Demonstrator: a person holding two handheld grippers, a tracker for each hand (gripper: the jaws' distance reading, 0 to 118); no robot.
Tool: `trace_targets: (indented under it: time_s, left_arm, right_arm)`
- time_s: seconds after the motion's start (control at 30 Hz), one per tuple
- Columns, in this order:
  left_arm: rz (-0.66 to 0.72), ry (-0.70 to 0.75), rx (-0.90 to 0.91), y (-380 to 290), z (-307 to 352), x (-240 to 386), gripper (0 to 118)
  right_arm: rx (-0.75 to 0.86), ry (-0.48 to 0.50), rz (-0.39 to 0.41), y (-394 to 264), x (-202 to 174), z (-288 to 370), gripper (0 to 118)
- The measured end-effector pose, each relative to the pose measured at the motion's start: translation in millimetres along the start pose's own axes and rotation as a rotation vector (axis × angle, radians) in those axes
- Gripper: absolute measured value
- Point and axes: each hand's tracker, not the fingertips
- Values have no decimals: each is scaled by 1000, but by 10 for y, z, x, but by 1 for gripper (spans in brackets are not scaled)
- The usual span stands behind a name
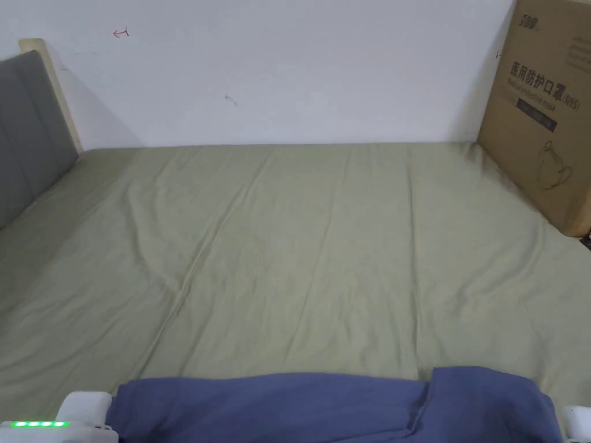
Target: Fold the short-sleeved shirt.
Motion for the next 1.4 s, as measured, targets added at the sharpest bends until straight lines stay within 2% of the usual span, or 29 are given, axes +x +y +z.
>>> trace_targets:
  time_s: [0.03,0.07,0.1,0.2,0.23,0.27,0.3,0.33,0.37,0.4,0.47,0.53,0.6,0.7,0.73,0.8,0.87,0.93,1.0,1.07,1.17,1.23,1.27,1.3,1.33,1.37,1.4]
  left_arm:
    - [-17,22,2,14,20,-4,80]
    - [-20,18,9,26,57,-27,95]
    - [-15,7,18,44,112,-60,100]
    - [45,-54,54,94,286,-114,99]
    - [61,-68,57,115,334,-131,95]
    - [84,-90,76,114,403,-128,82]
    - [105,-109,94,122,442,-136,57]
    - [113,-122,92,135,463,-136,17]
    - [119,-121,92,135,466,-134,1]
    - [121,-120,93,117,459,-118,1]
    - [130,-118,95,97,457,-102,0]
    - [139,-122,106,43,443,-118,0]
    - [174,-136,102,24,442,-204,0]
    - [230,-151,117,-29,459,-386,0]
    - [250,-158,123,-39,467,-446,6]
    - [285,-181,138,-73,480,-558,10]
    - [326,-209,137,-99,439,-649,47]
    - [375,-236,135,-113,338,-715,73]
    - [456,-299,119,-134,156,-783,92]
    - [538,-396,91,-146,-65,-819,100]
    - [638,-495,37,-190,-403,-809,99]
    - [684,-521,8,-203,-572,-752,93]
    - [654,-466,33,-200,-556,-728,84]
    - [618,-422,33,-180,-519,-717,63]
    - [578,-345,19,-149,-471,-698,22]
    - [544,-262,17,-142,-443,-701,11]
    - [571,-353,39,-180,-475,-747,10]
  right_arm:
    - [10,-20,11,18,-27,37,62]
    - [29,-37,24,48,-55,101,70]
    - [58,-34,36,72,-86,178,70]
    - [131,6,37,181,-220,398,70]
    - [154,35,33,220,-291,454,68]
    - [162,61,40,262,-384,500,63]
    - [181,75,63,291,-482,532,50]
    - [205,75,82,316,-584,539,20]
    - [225,59,87,328,-715,541,0]
    - [238,64,93,337,-837,524,0]
    - [205,148,127,362,-1062,408,0]
    - [216,154,135,334,-1308,332,0]
    - [189,188,190,328,-1530,257,0]
    - [171,236,192,341,-1753,167,0]
    - [168,239,194,353,-1799,138,0]
    - [162,250,210,371,-1907,98,0]
    - [155,258,211,391,-1993,77,0]
    - [147,268,208,411,-2064,52,0]
    - [143,272,210,423,-2134,39,0]
    - [138,273,214,425,-2189,24,0]
    - [126,276,217,421,-2256,12,0]
    - [115,269,224,425,-2280,-22,0]
    - [110,265,225,430,-2282,-32,0]
    - [105,262,222,432,-2278,-44,0]
    - [101,262,217,431,-2271,-53,0]
    - [98,262,213,431,-2263,-68,0]
    - [94,261,210,431,-2257,-77,0]
